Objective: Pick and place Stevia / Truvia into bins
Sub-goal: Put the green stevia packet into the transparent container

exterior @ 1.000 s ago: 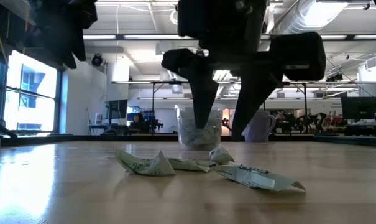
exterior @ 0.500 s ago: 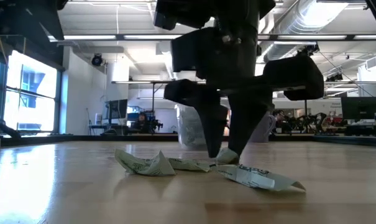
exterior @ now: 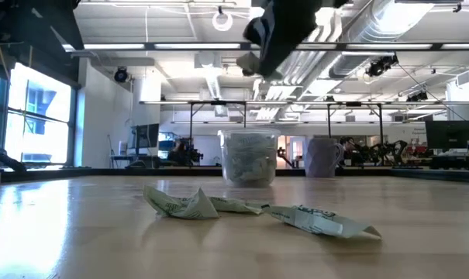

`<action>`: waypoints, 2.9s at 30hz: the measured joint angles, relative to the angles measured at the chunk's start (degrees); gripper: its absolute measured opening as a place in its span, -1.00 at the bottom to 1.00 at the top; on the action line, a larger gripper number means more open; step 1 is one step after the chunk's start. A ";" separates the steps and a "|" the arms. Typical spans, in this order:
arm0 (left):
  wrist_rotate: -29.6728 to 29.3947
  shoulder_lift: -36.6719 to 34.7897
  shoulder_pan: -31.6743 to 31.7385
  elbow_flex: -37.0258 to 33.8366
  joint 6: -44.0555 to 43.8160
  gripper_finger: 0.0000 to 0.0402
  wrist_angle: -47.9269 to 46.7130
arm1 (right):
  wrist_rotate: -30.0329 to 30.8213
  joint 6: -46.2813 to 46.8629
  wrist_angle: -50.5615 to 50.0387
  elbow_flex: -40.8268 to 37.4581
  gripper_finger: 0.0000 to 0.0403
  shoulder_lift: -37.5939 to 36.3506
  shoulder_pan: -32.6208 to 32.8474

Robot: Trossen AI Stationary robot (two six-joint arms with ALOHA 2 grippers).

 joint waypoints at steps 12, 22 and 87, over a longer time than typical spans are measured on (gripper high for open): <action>-0.13 6.34 0.00 -0.08 -1.82 -0.08 1.54 | -3.74 2.32 1.66 -0.11 -0.55 -0.29 -19.91; 1.52 7.09 0.00 -0.08 -3.11 -0.08 2.16 | -6.40 -3.52 -1.46 -0.22 -0.11 1.47 -18.19; -6.81 7.09 0.04 0.00 -6.13 -0.08 0.31 | -0.46 4.33 14.07 5.25 -0.79 10.07 -18.34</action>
